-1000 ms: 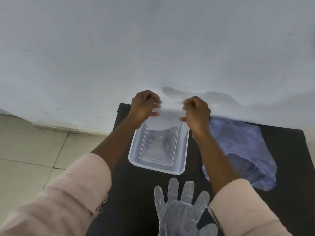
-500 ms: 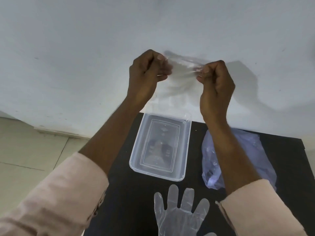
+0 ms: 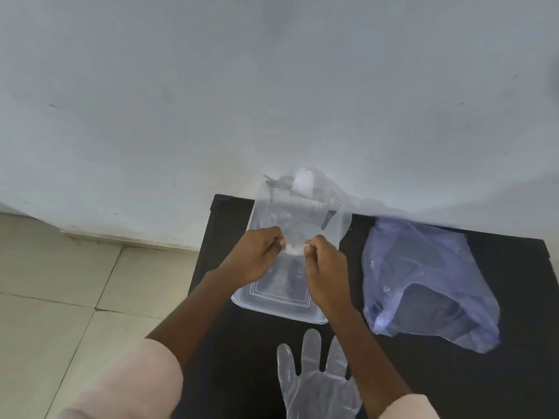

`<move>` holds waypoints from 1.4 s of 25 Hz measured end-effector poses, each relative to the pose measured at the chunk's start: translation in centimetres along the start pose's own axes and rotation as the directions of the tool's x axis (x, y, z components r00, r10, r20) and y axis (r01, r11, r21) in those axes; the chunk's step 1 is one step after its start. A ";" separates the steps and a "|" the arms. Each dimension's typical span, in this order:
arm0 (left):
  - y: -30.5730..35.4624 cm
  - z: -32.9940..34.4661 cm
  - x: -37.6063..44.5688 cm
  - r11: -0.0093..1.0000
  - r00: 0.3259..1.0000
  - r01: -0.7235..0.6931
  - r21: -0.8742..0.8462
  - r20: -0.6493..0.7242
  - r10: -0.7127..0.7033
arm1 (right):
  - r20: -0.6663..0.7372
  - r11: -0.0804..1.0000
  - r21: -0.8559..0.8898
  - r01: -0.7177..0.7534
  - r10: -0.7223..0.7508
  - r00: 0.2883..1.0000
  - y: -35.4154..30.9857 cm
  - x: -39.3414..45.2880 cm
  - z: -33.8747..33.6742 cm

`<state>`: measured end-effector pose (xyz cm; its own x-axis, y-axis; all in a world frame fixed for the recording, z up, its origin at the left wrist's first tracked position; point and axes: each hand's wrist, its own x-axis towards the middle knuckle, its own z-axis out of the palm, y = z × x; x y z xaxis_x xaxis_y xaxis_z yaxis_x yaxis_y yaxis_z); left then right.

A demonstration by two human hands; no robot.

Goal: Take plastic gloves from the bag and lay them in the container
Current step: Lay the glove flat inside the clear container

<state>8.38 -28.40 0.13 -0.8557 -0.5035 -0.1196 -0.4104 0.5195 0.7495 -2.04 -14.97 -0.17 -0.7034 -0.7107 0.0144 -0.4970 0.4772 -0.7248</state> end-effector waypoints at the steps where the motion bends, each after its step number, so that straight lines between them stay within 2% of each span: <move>1: -0.1 0.3 -0.2 0.995 0.999 -0.024 0.093 0.044 0.020 | 0.040 0.997 -0.075 0.001 0.002 0.999 0.1 -0.1 0.1; 3: -0.2 0.8 -0.6 0.949 0.989 -0.071 0.307 0.144 0.028 | 0.161 0.976 -0.213 0.041 -0.007 0.987 0.1 -0.3 0.0; 5: -0.5 1.3 -1.2 0.843 0.973 -0.153 0.516 0.230 0.036 | 0.298 0.943 -0.317 0.102 -0.003 0.955 -0.1 -0.4 -0.3; 9: -0.7 1.9 -2.0 0.674 0.933 -0.234 0.700 0.356 -0.045 | 0.518 0.805 -0.498 0.321 -0.021 0.855 -0.3 -0.4 -0.3; 13: -0.5 2.4 -2.7 0.584 0.890 -0.300 0.755 0.441 -0.113 | 0.683 0.665 -0.560 0.495 0.032 0.730 0.4 -0.3 -0.6; 18: -0.3 2.0 -2.1 0.613 0.833 -0.330 0.718 0.527 -0.169 | 0.793 0.571 -0.552 0.608 0.132 0.595 0.9 0.0 -0.9; 24: -0.9 1.4 -1.8 0.471 0.747 -0.477 0.742 0.624 -0.227 | 0.817 0.466 -0.570 0.677 0.233 0.528 0.6 0.0 -0.8; 28: -0.8 1.5 -1.6 0.431 0.726 -0.502 0.749 0.636 -0.260 | 0.816 0.406 -0.578 0.708 0.300 0.495 0.7 0.3 -0.7; 30: -0.6 1.4 -1.5 0.430 0.721 -0.504 0.749 0.640 -0.268 | 0.819 0.440 -0.573 0.691 0.270 0.507 0.6 0.7 -1.0; 32: -0.3 1.1 -1.2 0.492 0.731 -0.478 0.728 0.640 -0.237 | 0.828 0.545 -0.532 0.648 0.175 0.533 0.3 1.2 -1.6; 33: -0.2 0.8 -1.1 0.575 0.753 -0.429 0.697 0.627 -0.199 | 0.824 0.631 -0.487 0.603 0.105 0.556 0.0 1.2 -2.1; 35: 0.1 0.3 -0.8 0.838 0.848 -0.208 0.504 0.521 -0.103 | 0.751 0.817 -0.357 0.453 -0.037 0.659 -0.4 1.2 -3.3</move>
<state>8.95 -27.71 0.11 -0.8472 -0.1207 -0.5173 -0.3251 0.8880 0.3253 -4.36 -14.34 2.37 -0.0636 -0.8746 -0.4806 -0.9059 0.2527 -0.3398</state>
